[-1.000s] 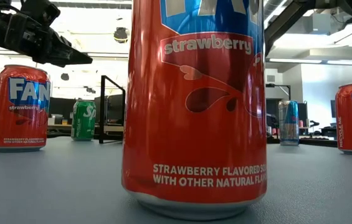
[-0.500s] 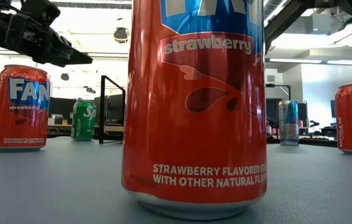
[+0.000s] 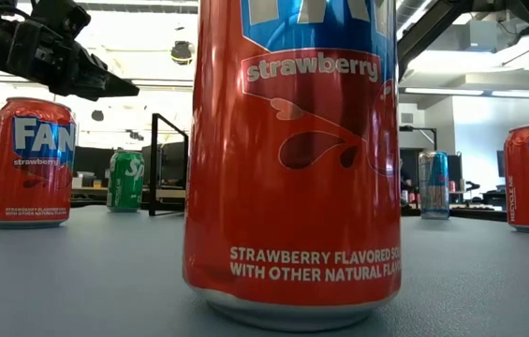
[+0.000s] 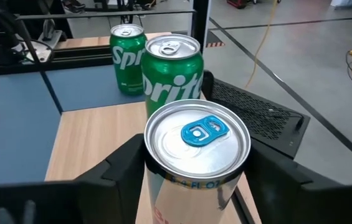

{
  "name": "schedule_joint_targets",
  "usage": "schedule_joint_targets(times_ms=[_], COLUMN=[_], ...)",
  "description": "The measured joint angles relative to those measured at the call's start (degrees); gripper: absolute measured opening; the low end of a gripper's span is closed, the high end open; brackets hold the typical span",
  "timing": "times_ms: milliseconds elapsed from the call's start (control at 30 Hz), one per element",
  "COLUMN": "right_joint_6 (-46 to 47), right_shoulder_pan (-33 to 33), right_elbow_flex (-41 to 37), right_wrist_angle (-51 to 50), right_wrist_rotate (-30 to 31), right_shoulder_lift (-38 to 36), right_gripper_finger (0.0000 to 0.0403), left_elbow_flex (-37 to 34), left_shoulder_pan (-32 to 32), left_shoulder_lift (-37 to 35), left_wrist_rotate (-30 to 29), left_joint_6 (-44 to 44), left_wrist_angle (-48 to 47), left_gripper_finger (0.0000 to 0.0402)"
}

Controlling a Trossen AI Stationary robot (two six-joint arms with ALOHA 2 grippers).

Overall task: Place canned beverage on shelf
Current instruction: Put the middle blue soda can on the shelf

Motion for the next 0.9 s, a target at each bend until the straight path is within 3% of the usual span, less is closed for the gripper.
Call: schedule_joint_targets(times_ms=[900], right_joint_6=[0.3], right_shoulder_pan=[0.0], right_elbow_flex=[0.0], right_wrist_angle=[1.8], right_wrist_rotate=[1.0], right_shoulder_lift=[-0.3], right_gripper_finger=[0.0255], left_elbow_flex=[0.0], left_shoulder_pan=[0.0], left_shoulder_lift=[0.0], left_wrist_rotate=[0.0], left_joint_6=[0.0], left_wrist_angle=[0.0], left_gripper_finger=[0.0023])
